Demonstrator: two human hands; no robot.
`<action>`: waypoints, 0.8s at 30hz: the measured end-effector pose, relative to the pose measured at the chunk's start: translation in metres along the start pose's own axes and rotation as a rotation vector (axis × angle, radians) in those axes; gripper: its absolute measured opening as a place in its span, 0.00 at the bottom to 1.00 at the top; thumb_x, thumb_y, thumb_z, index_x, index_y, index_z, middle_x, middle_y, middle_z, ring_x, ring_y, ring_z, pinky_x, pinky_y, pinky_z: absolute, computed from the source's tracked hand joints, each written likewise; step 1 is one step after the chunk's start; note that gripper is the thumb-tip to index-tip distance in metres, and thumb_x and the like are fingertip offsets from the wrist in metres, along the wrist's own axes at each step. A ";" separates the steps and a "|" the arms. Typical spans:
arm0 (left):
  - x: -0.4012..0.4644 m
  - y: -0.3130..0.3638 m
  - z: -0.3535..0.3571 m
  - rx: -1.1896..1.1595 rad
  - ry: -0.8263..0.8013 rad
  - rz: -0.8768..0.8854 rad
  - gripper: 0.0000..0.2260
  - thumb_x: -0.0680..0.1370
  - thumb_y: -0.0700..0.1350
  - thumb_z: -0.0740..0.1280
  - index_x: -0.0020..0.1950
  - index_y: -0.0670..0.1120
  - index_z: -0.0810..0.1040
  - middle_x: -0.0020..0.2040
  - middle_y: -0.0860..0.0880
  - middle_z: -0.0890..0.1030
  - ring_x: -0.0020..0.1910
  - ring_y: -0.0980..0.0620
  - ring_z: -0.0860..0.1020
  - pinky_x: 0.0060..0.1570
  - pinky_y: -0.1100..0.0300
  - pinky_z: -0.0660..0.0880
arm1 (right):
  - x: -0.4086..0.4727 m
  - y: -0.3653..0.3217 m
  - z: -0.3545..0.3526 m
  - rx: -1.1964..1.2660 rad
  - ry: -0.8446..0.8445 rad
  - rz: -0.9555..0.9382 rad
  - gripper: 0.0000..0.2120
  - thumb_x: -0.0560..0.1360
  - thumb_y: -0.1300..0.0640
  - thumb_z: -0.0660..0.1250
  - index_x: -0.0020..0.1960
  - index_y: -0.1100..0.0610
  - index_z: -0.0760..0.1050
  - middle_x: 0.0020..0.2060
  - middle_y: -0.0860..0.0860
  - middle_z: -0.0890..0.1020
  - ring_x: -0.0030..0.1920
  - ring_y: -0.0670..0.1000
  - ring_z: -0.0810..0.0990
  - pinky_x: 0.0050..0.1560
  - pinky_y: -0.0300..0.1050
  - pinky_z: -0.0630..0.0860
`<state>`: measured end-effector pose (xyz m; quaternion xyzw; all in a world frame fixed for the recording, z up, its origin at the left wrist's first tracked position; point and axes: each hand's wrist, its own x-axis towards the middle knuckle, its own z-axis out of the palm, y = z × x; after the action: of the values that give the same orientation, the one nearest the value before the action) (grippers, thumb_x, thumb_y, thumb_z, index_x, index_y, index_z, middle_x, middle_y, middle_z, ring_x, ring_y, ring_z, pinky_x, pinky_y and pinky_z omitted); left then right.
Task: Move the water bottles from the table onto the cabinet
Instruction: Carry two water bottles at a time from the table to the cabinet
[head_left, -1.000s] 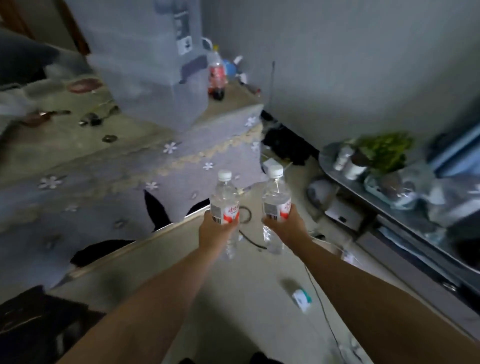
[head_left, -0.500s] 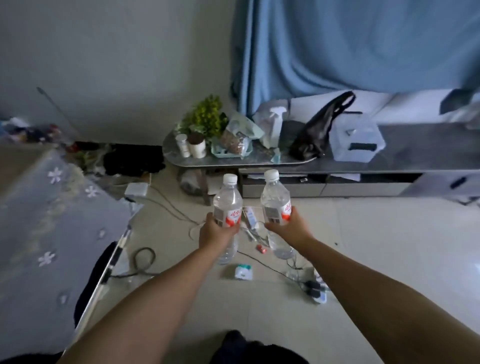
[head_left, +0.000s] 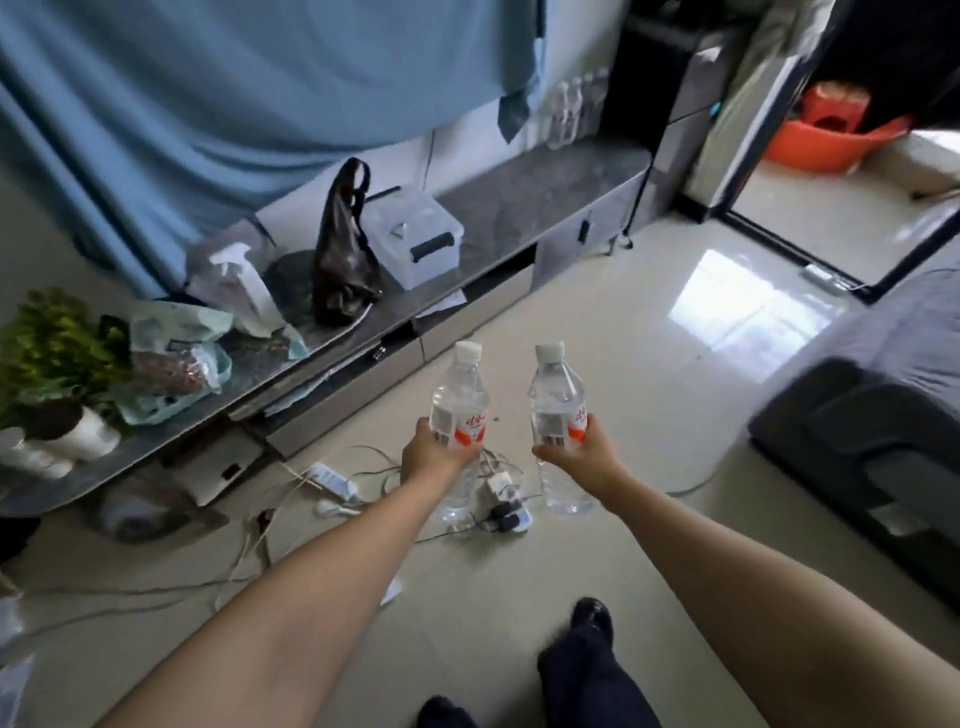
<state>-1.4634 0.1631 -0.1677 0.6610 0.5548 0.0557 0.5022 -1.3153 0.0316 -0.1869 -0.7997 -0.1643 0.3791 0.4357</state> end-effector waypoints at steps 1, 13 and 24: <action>0.001 0.013 0.019 0.013 -0.035 0.023 0.24 0.70 0.50 0.75 0.61 0.45 0.70 0.60 0.45 0.80 0.55 0.44 0.79 0.53 0.54 0.75 | 0.004 0.009 -0.022 0.011 0.035 0.005 0.32 0.65 0.56 0.78 0.65 0.57 0.67 0.54 0.53 0.79 0.56 0.55 0.79 0.61 0.54 0.76; 0.041 0.167 0.214 0.034 -0.096 0.119 0.26 0.67 0.52 0.76 0.60 0.46 0.71 0.56 0.46 0.81 0.54 0.45 0.79 0.54 0.55 0.76 | 0.098 0.032 -0.245 -0.095 0.118 -0.022 0.31 0.64 0.52 0.78 0.63 0.54 0.69 0.54 0.50 0.79 0.56 0.54 0.78 0.60 0.52 0.74; 0.106 0.280 0.330 0.094 -0.149 0.145 0.28 0.66 0.54 0.77 0.61 0.46 0.72 0.58 0.46 0.81 0.56 0.45 0.79 0.54 0.55 0.76 | 0.204 0.030 -0.377 -0.021 0.155 0.017 0.31 0.64 0.48 0.78 0.63 0.51 0.69 0.54 0.50 0.80 0.54 0.53 0.79 0.59 0.52 0.75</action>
<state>-1.0255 0.0821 -0.1769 0.7246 0.4686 0.0168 0.5051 -0.9002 -0.0803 -0.1804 -0.8326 -0.1274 0.3179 0.4353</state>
